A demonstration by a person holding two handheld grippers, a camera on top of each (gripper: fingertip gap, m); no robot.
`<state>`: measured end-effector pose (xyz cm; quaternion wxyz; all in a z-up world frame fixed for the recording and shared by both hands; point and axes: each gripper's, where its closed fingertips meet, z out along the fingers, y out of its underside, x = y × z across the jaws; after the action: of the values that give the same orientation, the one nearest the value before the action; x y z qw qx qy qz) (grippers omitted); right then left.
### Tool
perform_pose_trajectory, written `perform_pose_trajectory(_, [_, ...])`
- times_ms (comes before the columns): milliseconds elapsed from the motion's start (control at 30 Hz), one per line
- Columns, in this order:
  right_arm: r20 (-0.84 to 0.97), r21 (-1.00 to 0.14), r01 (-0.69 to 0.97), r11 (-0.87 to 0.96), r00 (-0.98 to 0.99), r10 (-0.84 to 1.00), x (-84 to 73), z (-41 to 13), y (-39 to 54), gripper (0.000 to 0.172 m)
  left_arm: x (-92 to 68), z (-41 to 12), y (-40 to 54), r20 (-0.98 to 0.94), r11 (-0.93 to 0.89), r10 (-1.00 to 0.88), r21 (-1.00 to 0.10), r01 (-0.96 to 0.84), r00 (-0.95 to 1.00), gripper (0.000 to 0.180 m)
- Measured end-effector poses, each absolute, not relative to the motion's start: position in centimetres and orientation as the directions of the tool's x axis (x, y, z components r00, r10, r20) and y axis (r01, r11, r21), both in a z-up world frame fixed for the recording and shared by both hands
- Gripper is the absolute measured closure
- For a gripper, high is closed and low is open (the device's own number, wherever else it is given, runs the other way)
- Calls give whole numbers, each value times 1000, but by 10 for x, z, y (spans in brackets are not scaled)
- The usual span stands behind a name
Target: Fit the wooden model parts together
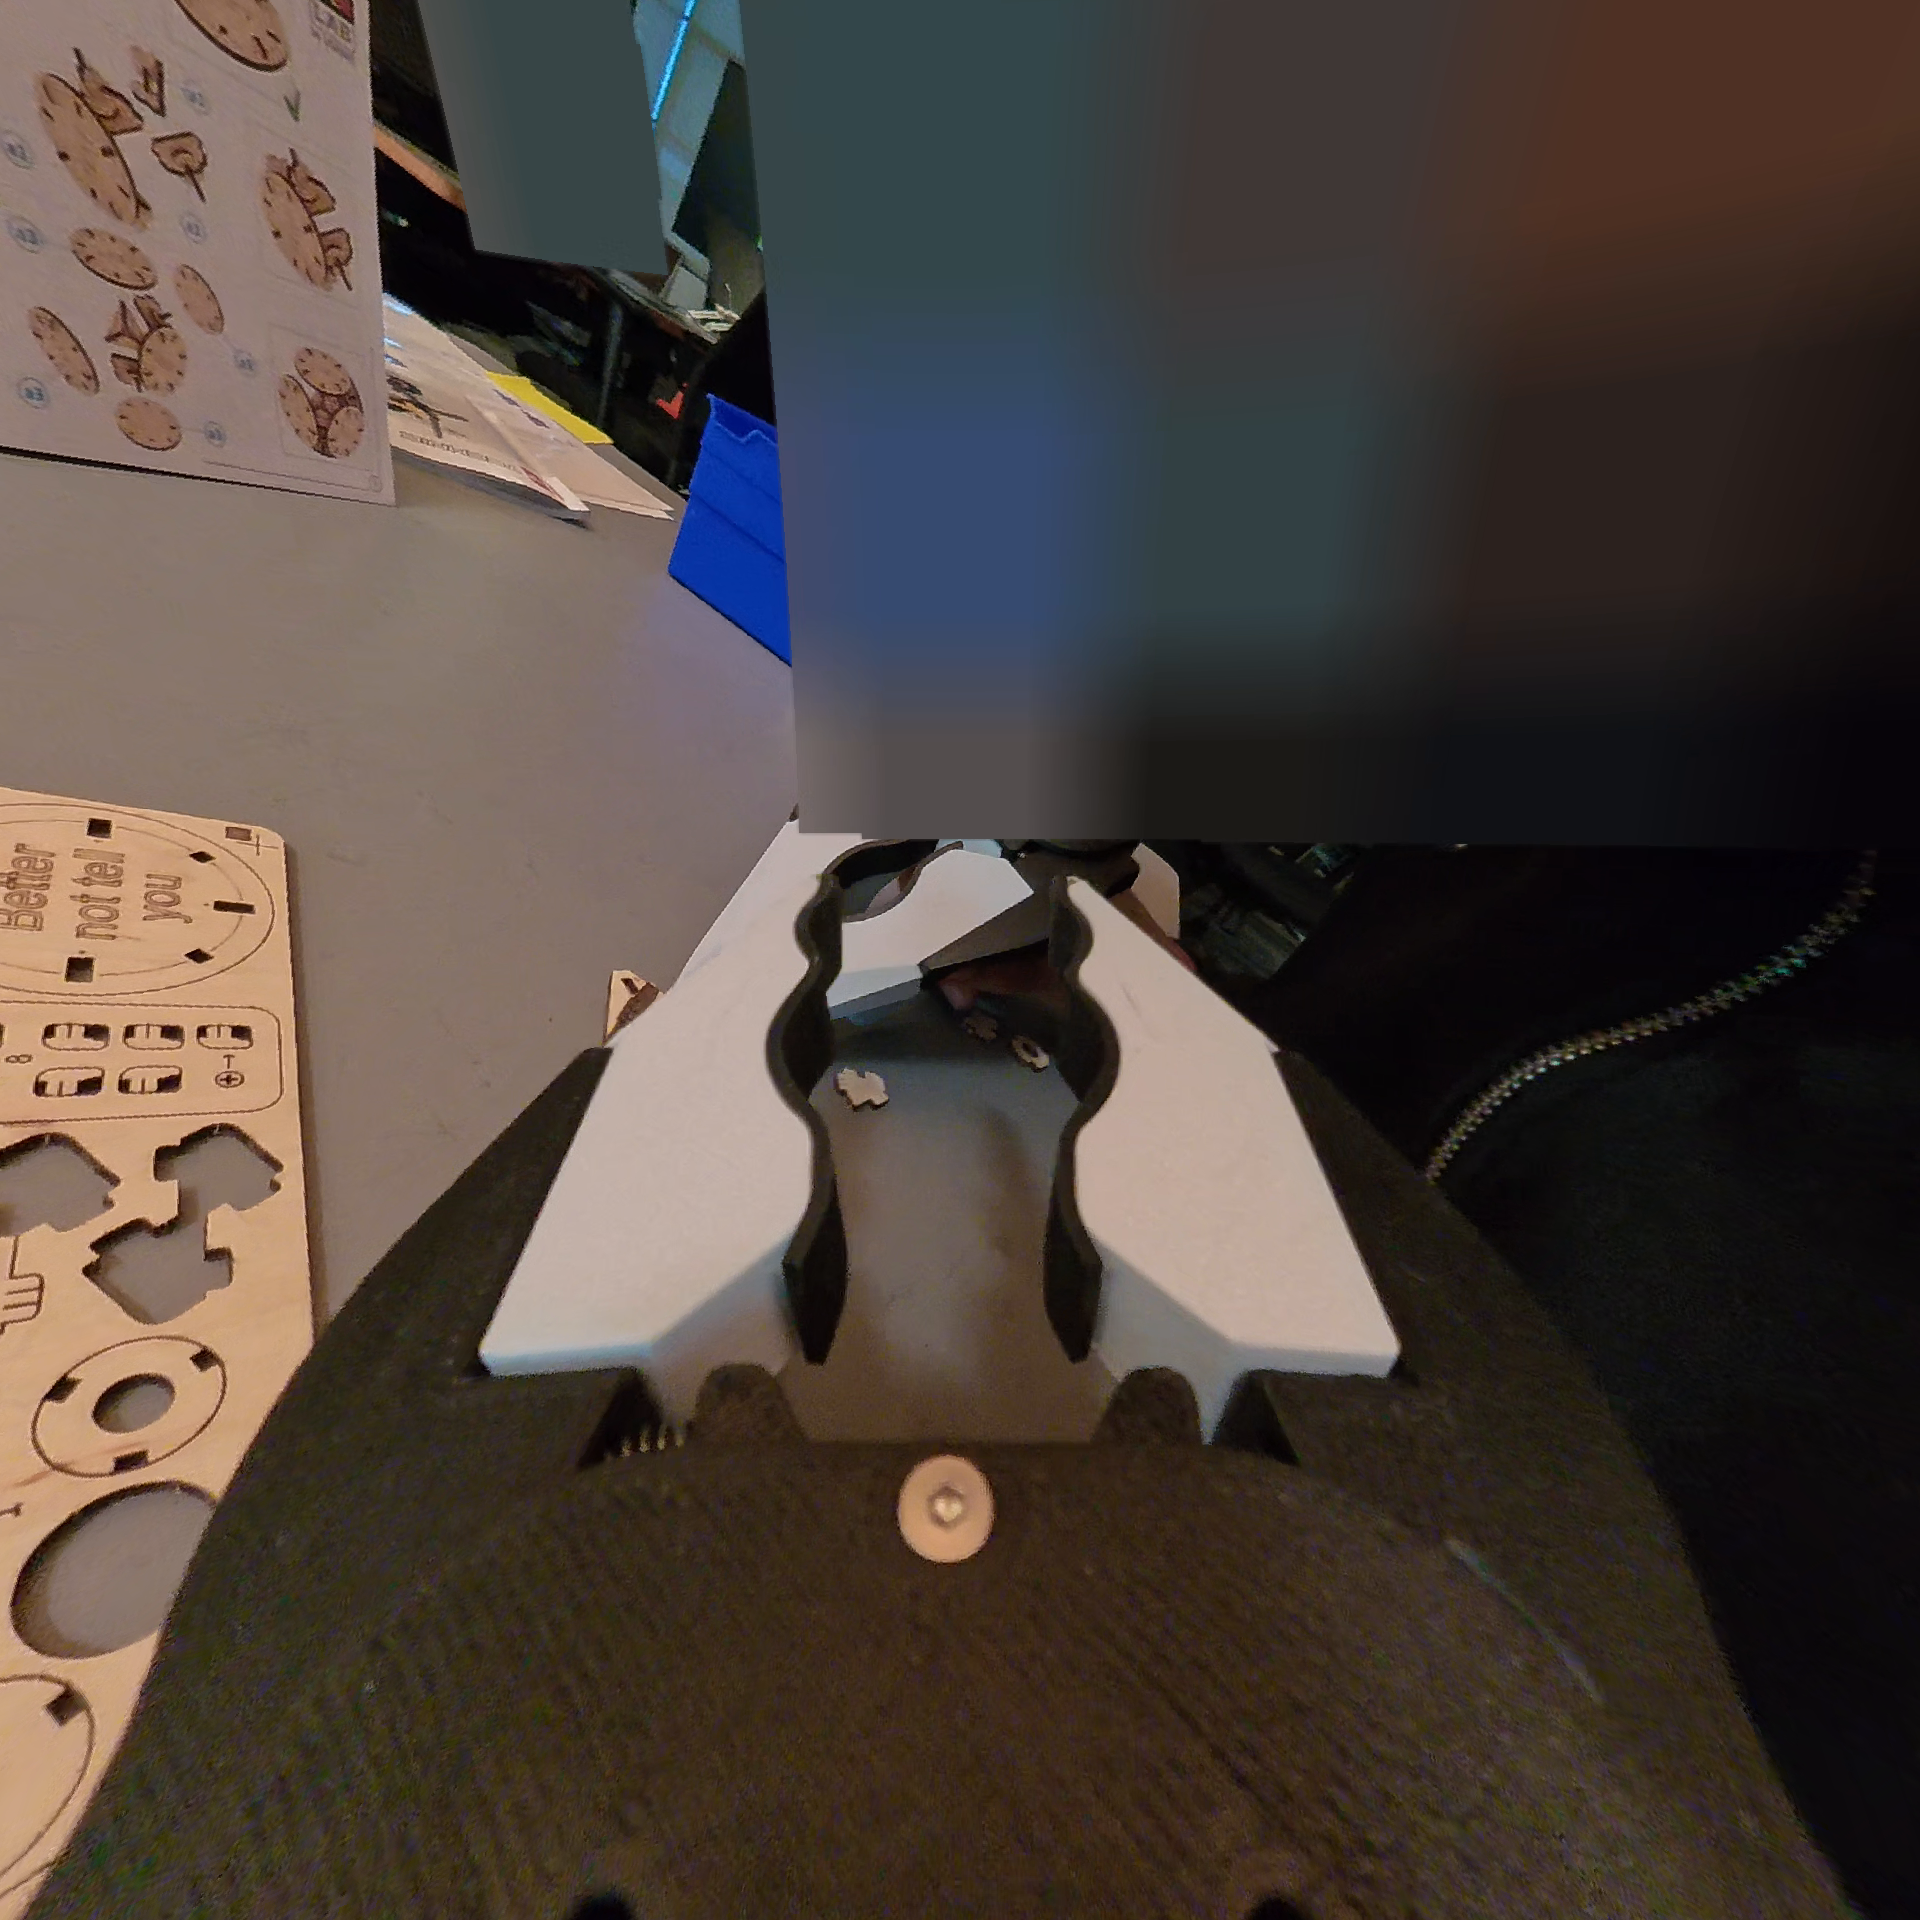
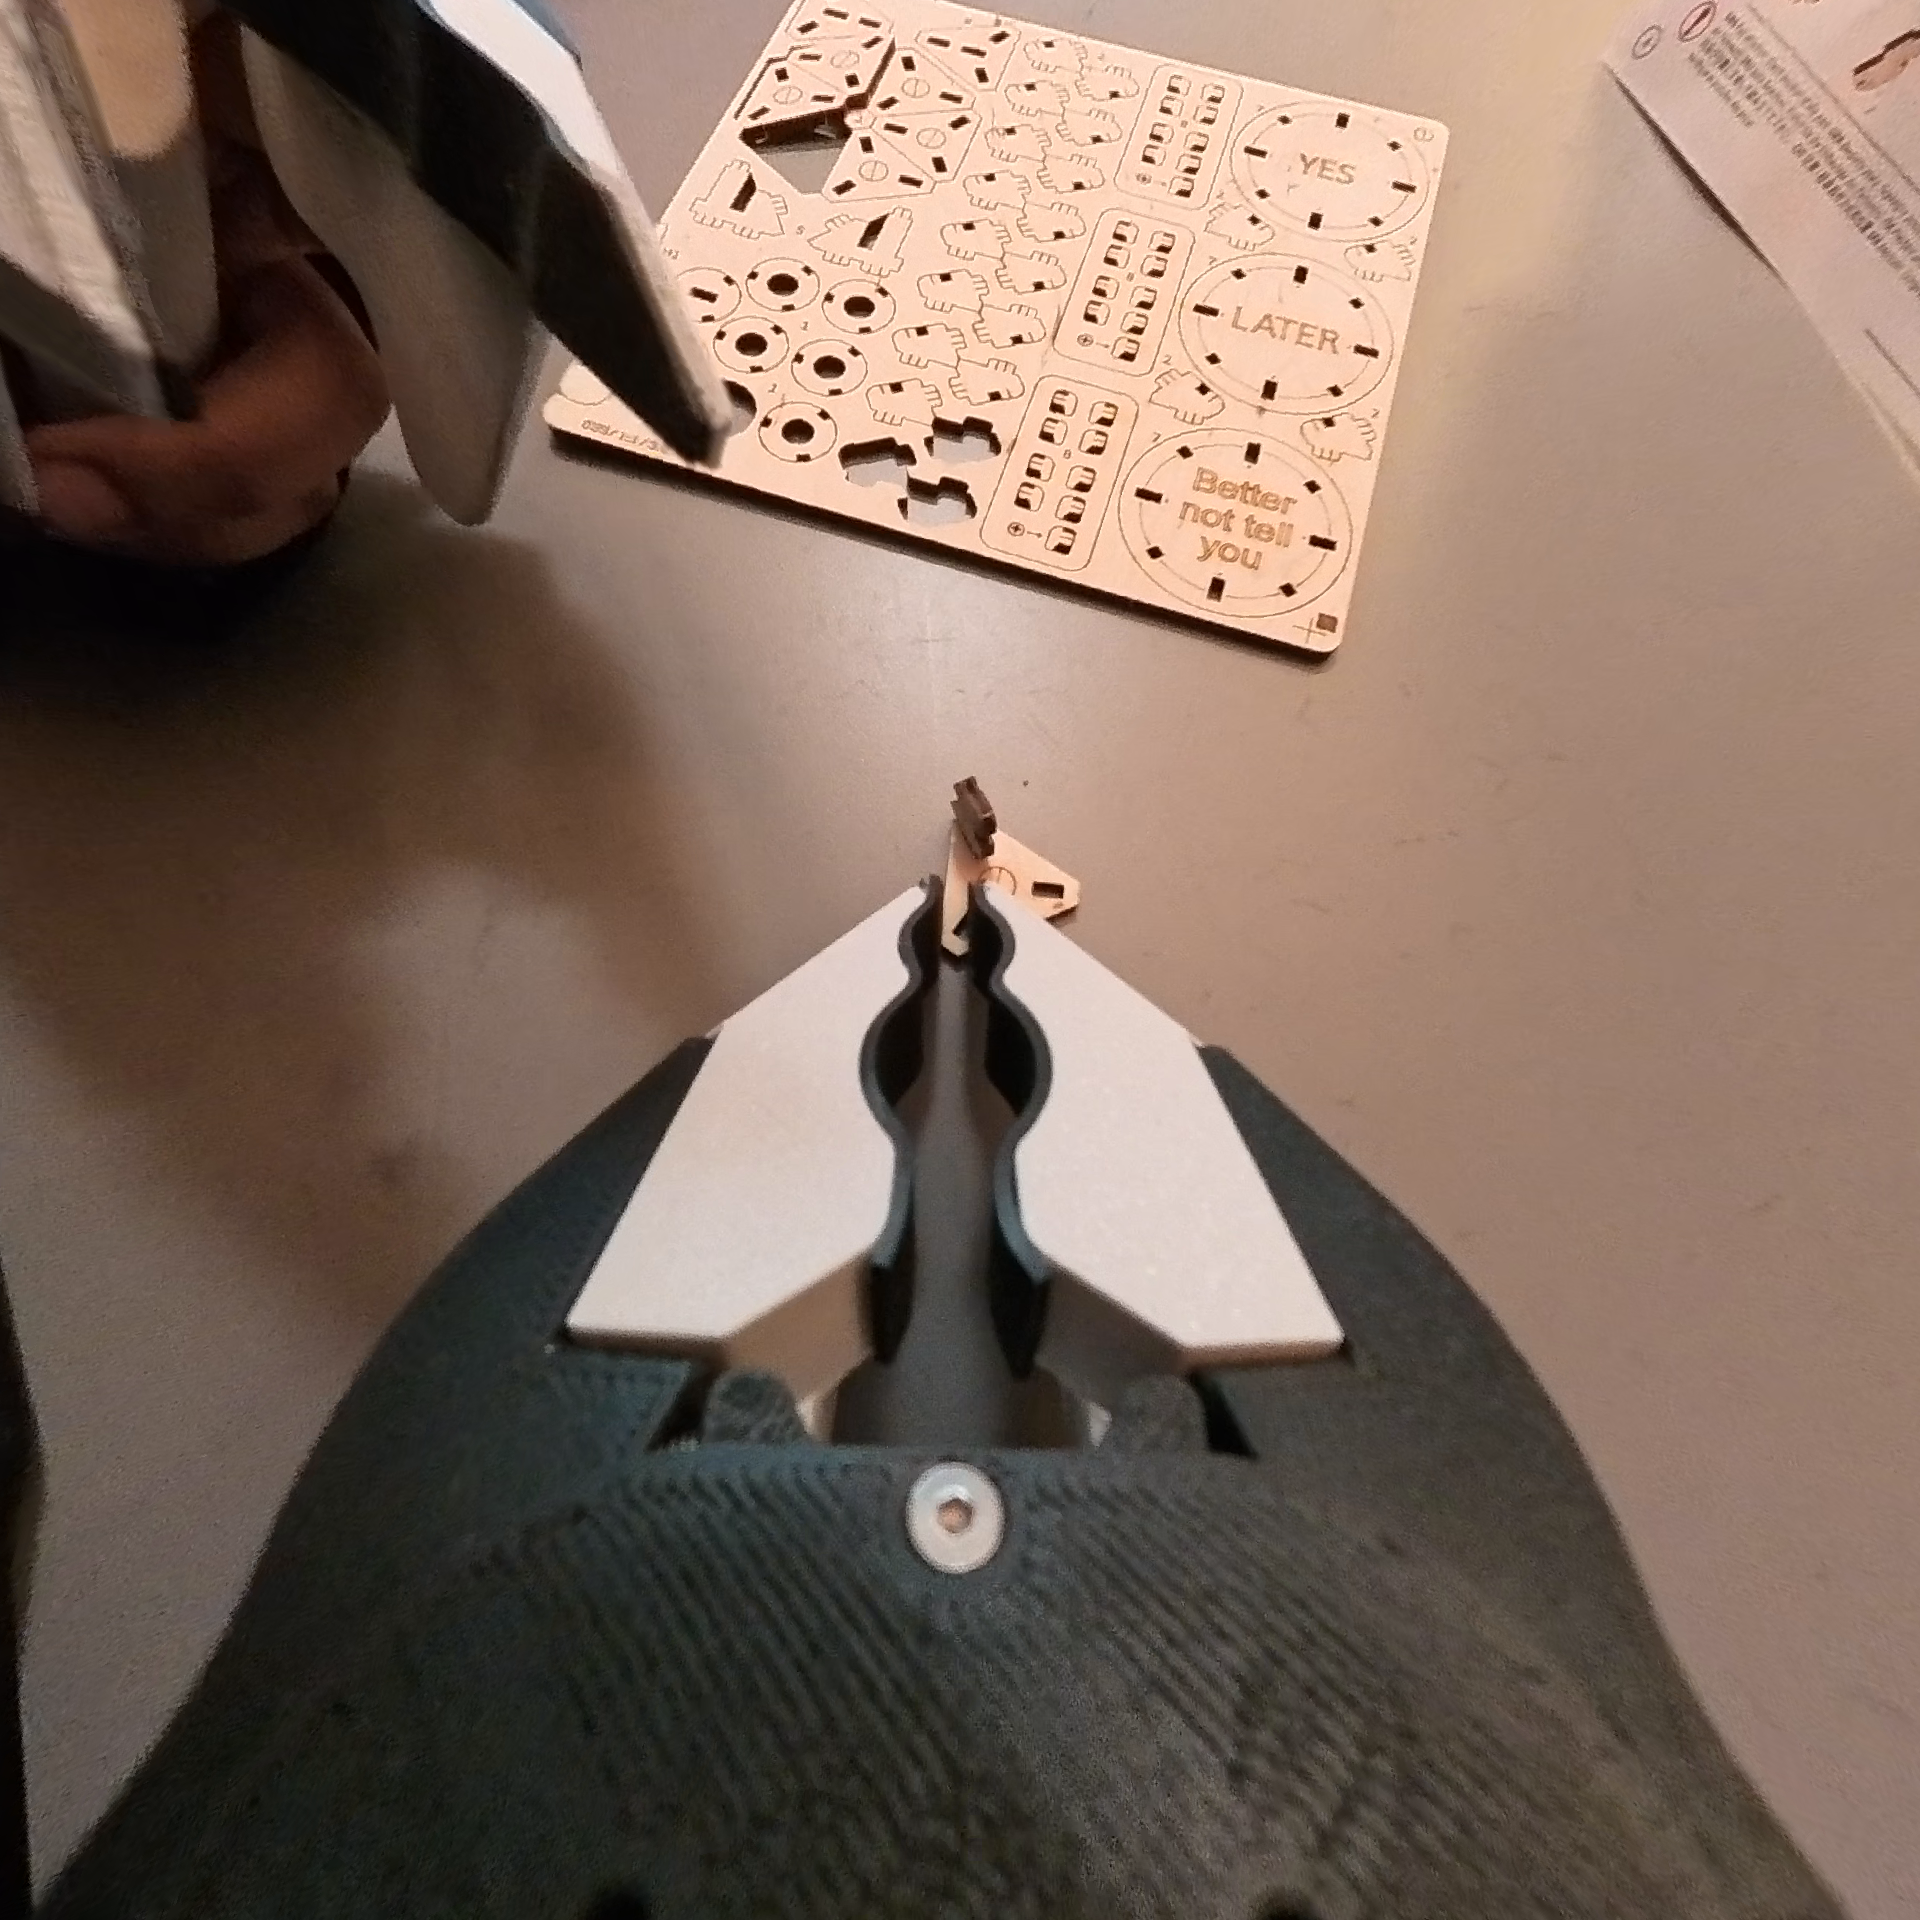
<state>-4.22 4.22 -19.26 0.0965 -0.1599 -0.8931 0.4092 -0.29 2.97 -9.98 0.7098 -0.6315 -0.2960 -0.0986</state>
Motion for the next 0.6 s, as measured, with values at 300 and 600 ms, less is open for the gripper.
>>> perform_pose_trajectory(300, [157, -750, 51, 659, -955, 252, -24, -193, 36, 172, -10, -106, 29, 492, 153, 351, -869, 470, 796, 144])
perform_pose_trajectory(600, [170, -748, 2, 663, -966, 194, -13, -193, 35, 169, -21, -145, 30, 274, -237, 530, -860, 451, 802, 178])
